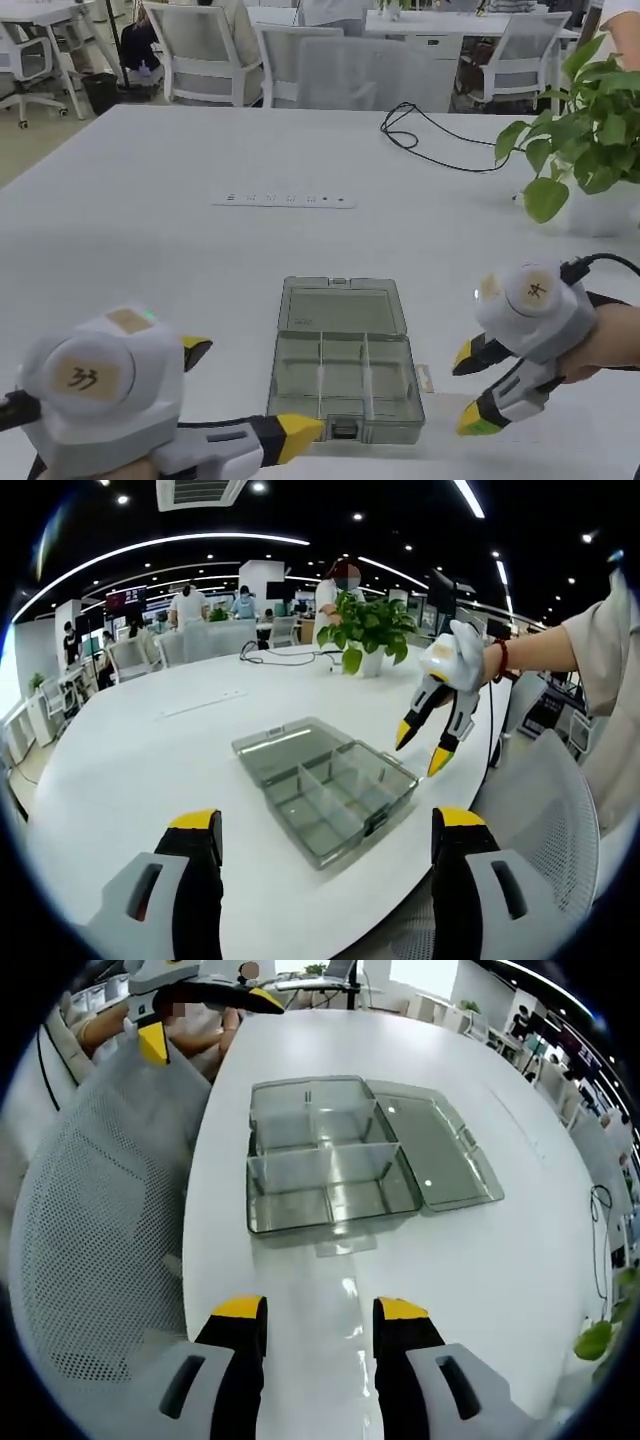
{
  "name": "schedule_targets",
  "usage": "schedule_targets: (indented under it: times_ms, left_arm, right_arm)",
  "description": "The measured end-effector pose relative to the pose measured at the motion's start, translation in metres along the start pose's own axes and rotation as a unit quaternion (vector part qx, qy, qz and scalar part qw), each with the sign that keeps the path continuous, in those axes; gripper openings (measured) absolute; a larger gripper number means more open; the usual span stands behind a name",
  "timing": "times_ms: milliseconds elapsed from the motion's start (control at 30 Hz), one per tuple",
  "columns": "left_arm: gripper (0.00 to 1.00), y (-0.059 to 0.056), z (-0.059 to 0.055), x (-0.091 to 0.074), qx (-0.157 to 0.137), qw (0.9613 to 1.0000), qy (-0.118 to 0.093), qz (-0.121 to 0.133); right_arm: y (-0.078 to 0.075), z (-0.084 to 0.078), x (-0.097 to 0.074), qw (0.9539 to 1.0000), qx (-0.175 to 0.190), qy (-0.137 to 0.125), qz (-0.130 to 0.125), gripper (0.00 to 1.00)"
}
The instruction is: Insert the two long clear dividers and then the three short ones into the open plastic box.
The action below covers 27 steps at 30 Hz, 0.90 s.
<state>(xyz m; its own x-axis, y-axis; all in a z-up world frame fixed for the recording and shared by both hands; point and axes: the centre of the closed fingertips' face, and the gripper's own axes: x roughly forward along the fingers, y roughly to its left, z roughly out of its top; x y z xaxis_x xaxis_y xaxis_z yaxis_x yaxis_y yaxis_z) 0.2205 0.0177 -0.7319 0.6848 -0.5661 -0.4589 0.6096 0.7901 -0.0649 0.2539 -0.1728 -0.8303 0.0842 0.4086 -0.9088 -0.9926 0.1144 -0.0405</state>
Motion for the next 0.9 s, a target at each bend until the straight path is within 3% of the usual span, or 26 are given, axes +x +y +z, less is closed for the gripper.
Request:
schedule_targets:
  times_ms: [667,900]
  left_arm:
    - [0.87,-0.006,0.001,0.000,0.007,1.0000,0.000,0.005]
    - [0.87,-0.006,0.003,-0.002,0.011,0.9999,0.000,0.008]
  right_arm:
    - [0.000,-0.028,0.014,0.9989,-0.030,0.034,0.007,0.37]
    - [0.001,-0.028,0.012,0.9991,-0.027,0.027,0.018,0.34]
